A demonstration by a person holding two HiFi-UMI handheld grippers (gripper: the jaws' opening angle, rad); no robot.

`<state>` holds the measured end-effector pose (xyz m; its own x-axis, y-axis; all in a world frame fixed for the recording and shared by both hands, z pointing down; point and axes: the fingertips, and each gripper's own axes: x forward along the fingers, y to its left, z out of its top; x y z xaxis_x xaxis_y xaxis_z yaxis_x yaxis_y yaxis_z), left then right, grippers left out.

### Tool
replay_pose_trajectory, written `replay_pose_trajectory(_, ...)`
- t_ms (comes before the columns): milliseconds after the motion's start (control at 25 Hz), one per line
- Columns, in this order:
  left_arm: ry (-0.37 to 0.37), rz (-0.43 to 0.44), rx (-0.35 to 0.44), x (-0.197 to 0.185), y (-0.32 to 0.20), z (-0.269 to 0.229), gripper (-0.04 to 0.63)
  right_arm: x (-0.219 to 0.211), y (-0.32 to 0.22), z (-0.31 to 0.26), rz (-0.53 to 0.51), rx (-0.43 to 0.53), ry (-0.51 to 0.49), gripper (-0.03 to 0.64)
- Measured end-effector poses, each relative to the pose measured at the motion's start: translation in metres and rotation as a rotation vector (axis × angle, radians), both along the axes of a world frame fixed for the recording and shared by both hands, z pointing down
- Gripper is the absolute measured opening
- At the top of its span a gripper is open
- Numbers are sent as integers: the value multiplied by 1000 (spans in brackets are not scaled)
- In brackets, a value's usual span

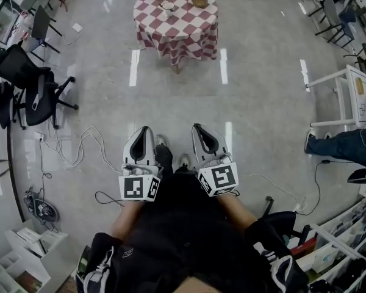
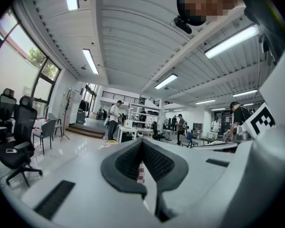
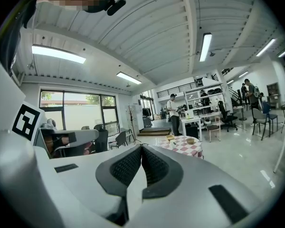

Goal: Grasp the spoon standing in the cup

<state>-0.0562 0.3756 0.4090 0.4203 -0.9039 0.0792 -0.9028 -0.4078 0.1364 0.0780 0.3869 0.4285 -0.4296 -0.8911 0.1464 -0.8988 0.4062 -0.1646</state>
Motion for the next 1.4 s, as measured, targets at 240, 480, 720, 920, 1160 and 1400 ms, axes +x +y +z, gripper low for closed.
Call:
replay_pose_trajectory(240,-16,0,-32,7,-54,20,8,6,-48,17,9,-23,13,26)
replay_pose_trajectory(480,11,30,-32,12,-145,24,7,11,-126,23,35,-36,55,26)
replay_pose_trajectory(720,45,44,7,-2,-244,-3,7,-3,-220,5,45,-25,116,26)
replay_pose_trajectory(920,68,46,24,-20,-313,-9,8,-22,-300,7,48,-34,126,26)
replay_pose_trajectory(1160,54,33,14,-38,-374,-8,8,-40,-378,13,40,-38,145,26)
replay_pose_trajectory(1400,66,29,-24,-46,-412,9,8,-58,-436,30,19,-58,162,26)
